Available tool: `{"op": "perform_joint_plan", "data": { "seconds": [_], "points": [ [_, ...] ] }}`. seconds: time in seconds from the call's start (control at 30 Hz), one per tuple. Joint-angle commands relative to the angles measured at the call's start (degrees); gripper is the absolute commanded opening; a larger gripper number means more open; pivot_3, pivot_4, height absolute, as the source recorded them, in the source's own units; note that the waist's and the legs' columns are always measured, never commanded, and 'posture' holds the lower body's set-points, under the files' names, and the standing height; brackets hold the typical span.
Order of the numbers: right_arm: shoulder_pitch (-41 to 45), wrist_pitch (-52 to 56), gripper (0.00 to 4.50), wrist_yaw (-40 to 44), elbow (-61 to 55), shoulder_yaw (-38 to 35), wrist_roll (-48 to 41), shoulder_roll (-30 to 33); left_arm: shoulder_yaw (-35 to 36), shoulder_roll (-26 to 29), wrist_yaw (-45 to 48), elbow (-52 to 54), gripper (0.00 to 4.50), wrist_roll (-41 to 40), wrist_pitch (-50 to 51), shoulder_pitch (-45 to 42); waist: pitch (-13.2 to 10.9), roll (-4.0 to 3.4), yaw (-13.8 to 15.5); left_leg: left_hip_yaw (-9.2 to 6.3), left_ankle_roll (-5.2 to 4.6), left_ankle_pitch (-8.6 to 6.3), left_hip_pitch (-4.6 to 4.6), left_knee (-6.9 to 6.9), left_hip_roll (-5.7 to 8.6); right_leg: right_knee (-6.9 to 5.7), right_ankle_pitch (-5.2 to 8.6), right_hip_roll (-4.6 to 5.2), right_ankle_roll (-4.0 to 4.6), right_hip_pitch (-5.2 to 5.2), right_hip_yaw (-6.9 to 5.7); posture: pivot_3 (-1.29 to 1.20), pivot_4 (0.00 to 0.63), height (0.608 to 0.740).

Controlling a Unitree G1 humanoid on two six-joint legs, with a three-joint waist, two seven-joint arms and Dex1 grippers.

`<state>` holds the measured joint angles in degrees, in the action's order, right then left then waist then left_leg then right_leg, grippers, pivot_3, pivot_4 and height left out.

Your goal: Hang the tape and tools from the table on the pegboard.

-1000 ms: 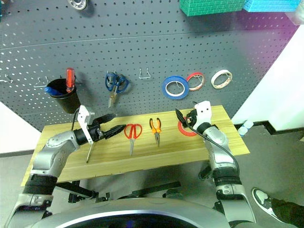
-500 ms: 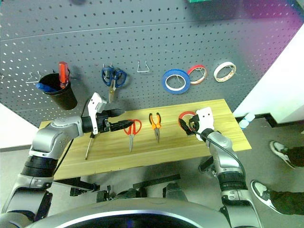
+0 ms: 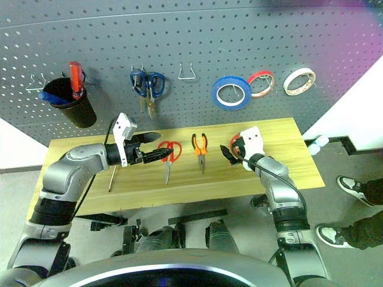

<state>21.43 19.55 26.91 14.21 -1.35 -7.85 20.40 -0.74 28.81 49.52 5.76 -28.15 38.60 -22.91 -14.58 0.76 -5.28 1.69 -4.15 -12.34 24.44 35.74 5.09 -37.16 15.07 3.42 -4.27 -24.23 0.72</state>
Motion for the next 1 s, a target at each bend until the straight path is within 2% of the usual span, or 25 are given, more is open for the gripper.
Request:
{"op": "perform_joint_plan", "data": {
  "seconds": [0.03,0.37,0.57,1.0],
  "points": [
    [0.97,0.07,4.50,-0.65,1.48,-0.44,1.12,1.17,1.43,1.01,-0.29,3.06,4.46,-1.12,0.30,0.82,-0.69,0.04,0.02,0.00,-0.04,0.02,0.05,0.01,0.00,0.00,-0.01,0.00,-0.01,-0.06,0.00,-0.11,0.342,0.739],
    [2.69,2.16,4.50,-2.00,5.82,-1.39,1.35,1.50,1.25,1.16,-0.33,4.66,4.46,-2.74,2.38,0.64,-3.16,0.02,-0.06,0.00,-0.10,0.01,0.28,0.11,0.00,-0.02,-0.03,0.02,-0.05,-0.24,-0.05,-0.11,0.377,0.739],
    [4.08,3.30,4.50,-2.23,7.67,-1.83,0.73,0.91,-0.02,2.44,1.28,4.88,4.46,-1.49,-0.13,0.48,-4.25,0.00,-0.12,0.00,-0.11,0.00,0.30,0.18,-0.01,-0.04,-0.03,0.02,-0.06,-0.25,-0.07,-0.11,0.387,0.739],
    [8.20,1.44,4.50,-3.86,16.28,-1.64,2.04,0.29,0.41,2.94,3.02,7.60,4.46,-1.50,-6.09,1.70,-4.99,-0.03,-0.11,0.00,-0.17,-0.01,0.93,0.33,-0.02,-0.04,-0.12,0.06,-0.20,-0.78,-0.19,-0.09,0.398,0.739]
  ]
}}
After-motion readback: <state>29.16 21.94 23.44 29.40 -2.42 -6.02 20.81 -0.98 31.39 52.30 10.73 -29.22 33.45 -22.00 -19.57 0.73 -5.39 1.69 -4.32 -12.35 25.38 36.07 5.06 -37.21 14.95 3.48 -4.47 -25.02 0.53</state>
